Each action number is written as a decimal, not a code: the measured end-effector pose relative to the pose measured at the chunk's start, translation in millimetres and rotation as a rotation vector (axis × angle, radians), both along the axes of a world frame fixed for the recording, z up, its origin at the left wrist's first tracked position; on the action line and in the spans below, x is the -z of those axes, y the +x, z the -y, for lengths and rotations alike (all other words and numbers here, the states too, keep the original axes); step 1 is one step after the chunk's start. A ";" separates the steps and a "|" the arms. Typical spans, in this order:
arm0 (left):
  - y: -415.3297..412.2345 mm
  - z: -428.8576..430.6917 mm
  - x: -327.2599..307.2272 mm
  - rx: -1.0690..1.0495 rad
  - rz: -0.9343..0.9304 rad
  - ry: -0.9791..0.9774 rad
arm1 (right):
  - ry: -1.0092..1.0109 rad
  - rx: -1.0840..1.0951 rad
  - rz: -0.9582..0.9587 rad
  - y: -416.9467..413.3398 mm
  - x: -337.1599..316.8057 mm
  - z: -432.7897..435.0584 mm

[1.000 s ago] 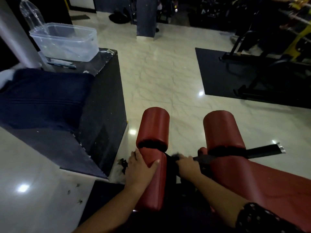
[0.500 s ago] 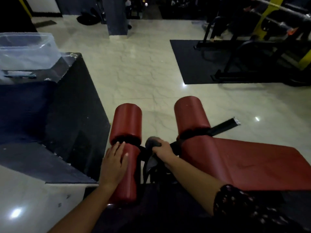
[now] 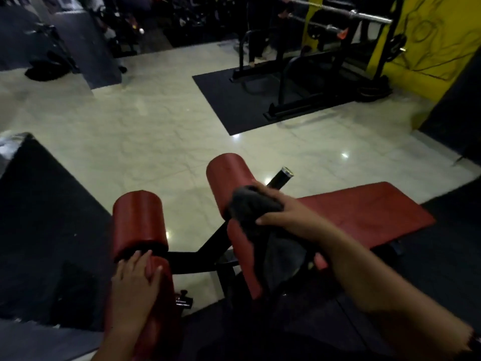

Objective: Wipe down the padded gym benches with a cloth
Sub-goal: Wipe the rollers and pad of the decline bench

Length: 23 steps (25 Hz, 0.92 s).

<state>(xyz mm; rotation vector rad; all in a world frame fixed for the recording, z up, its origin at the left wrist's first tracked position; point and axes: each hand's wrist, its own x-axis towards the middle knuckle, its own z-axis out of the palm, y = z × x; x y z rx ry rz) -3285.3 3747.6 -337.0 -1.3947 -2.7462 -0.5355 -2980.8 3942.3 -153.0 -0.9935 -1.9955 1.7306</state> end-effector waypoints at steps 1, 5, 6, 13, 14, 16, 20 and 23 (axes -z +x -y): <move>5.4 -16.7 -2.7 0.110 -0.041 0.030 | 0.053 0.081 0.073 17.1 -3.5 -8.6; 27.4 -114.6 -21.4 0.662 -0.077 0.093 | 0.172 0.352 0.312 51.6 -2.8 -15.3; 34.5 -138.4 -26.9 0.771 -0.088 0.059 | 0.231 0.368 0.376 48.9 0.7 -11.7; 13.9 -276.3 -71.0 1.170 -0.394 -0.524 | 0.553 0.251 0.848 -4.1 61.3 -5.0; 11.1 -282.0 -69.3 1.199 -0.431 -0.544 | 0.504 0.298 0.891 -8.9 64.9 -8.5; 9.8 -285.0 -52.1 1.223 -0.423 -0.496 | 0.368 0.348 0.983 -18.3 75.7 -15.1; 11.2 -279.4 -33.7 1.190 -0.373 -0.338 | 0.172 0.389 1.011 -29.7 87.8 -27.6; 8.2 -282.5 -38.9 1.197 -0.332 -0.348 | 0.165 0.481 0.915 -34.4 69.6 -39.1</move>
